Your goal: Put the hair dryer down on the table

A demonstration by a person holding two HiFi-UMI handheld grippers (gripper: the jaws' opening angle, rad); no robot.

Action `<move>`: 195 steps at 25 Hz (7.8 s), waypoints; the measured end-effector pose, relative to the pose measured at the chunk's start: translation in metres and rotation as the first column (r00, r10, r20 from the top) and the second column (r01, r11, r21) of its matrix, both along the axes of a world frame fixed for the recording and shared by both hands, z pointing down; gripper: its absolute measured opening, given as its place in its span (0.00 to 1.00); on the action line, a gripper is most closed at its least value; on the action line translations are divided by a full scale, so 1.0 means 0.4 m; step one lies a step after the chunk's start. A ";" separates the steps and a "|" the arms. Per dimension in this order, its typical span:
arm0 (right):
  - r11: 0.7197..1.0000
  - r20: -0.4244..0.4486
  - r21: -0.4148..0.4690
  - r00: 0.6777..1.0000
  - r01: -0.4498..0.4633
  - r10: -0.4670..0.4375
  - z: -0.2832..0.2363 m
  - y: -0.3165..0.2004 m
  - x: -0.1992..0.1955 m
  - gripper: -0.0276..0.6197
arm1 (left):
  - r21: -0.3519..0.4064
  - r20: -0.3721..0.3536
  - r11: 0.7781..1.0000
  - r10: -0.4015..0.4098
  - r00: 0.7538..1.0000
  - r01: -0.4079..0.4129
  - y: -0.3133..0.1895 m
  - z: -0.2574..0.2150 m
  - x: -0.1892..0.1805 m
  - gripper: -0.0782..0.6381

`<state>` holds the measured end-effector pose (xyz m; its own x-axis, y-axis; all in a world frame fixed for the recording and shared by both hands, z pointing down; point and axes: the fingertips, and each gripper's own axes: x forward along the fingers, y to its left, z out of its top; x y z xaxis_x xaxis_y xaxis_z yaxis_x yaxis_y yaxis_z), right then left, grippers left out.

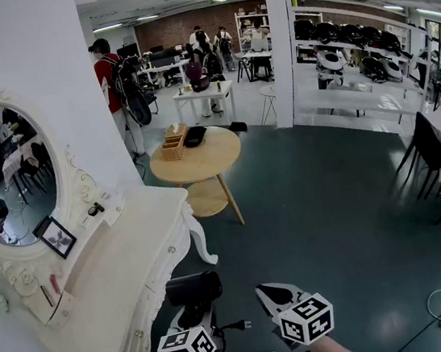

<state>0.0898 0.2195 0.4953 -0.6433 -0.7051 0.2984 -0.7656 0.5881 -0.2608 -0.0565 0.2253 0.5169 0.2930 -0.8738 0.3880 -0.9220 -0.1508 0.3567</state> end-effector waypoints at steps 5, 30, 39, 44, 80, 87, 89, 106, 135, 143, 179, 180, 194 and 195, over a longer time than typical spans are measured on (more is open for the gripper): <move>1.000 0.014 -0.010 1.000 -0.003 0.003 0.012 -0.021 0.003 0.05 | -0.016 0.009 1.000 0.013 1.000 -0.013 -0.017 0.014 0.010 0.37; 0.999 0.085 -0.022 0.996 0.041 -0.039 0.023 -0.126 0.051 0.05 | 0.018 0.045 0.999 -0.048 0.998 0.048 -0.129 -0.016 0.025 0.37; 0.999 0.073 -0.027 0.997 0.035 -0.033 0.033 -0.258 0.027 0.05 | 0.018 0.044 0.999 -0.045 0.998 0.044 -0.271 -0.003 -0.007 0.37; 0.999 0.068 -0.023 0.997 0.041 -0.039 0.037 -0.400 -0.034 0.05 | 0.027 0.039 0.999 -0.045 0.998 0.044 -0.413 0.002 -0.063 0.37; 0.979 0.083 -0.007 0.976 0.204 -0.202 0.003 -1.179 -0.434 0.05 | 0.098 0.061 0.973 -0.217 0.974 0.210 -1.121 -0.071 -0.466 0.37; 0.956 0.082 -0.005 0.953 0.293 -0.291 -0.007 -1.268 -0.477 0.05 | 0.121 0.064 0.950 -0.295 0.953 0.286 -1.191 -0.103 -0.503 0.37; 0.949 0.082 -0.009 0.946 0.314 -0.313 -0.004 -1.285 -0.489 0.05 | 0.121 0.070 0.945 -0.313 0.947 0.303 -1.204 -0.104 -0.512 0.37; 0.915 0.081 -0.028 0.913 0.403 -0.400 0.017 -1.338 -0.542 0.05 | 0.032 0.088 0.924 -0.382 0.920 0.381 -1.297 -0.015 -0.585 0.37; 0.916 0.074 -0.057 0.916 0.398 -0.394 0.040 -1.388 -0.535 0.05 | -0.286 0.180 0.866 -0.373 0.910 0.411 -1.357 0.305 -0.651 0.37; 0.918 0.076 -0.067 0.919 0.392 -0.387 0.047 -1.392 -0.535 0.05 | -0.330 0.162 0.848 -0.383 0.910 0.415 -1.361 0.323 -0.660 0.37; 0.914 0.069 -0.091 0.918 0.395 -0.390 0.056 -1.377 -0.554 0.05 | -0.555 0.189 0.757 -0.288 0.939 0.344 -1.377 0.416 -0.644 0.37; 0.915 0.069 -0.091 0.919 0.393 -0.388 0.056 -1.378 -0.554 0.05 | -0.558 0.192 0.755 -0.285 0.939 0.343 -1.377 0.417 -0.643 0.37; 0.913 0.064 -0.089 0.917 0.399 -0.394 0.056 -1.359 -0.546 0.05 | -0.398 0.229 0.819 -0.347 0.909 0.413 -1.367 0.317 -0.670 0.50; 0.912 0.063 -0.089 0.916 0.400 -0.396 0.058 -1.356 -0.546 0.05 | -0.369 0.221 0.832 -0.355 0.908 0.415 -1.367 0.293 -0.671 0.50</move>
<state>-0.1284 -0.3230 0.5183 -0.8782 -0.3568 0.3185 -0.4603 0.8115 -0.3600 -0.3248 -0.3216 0.6339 -0.1168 -0.6655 0.7372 -0.9187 0.3543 0.1743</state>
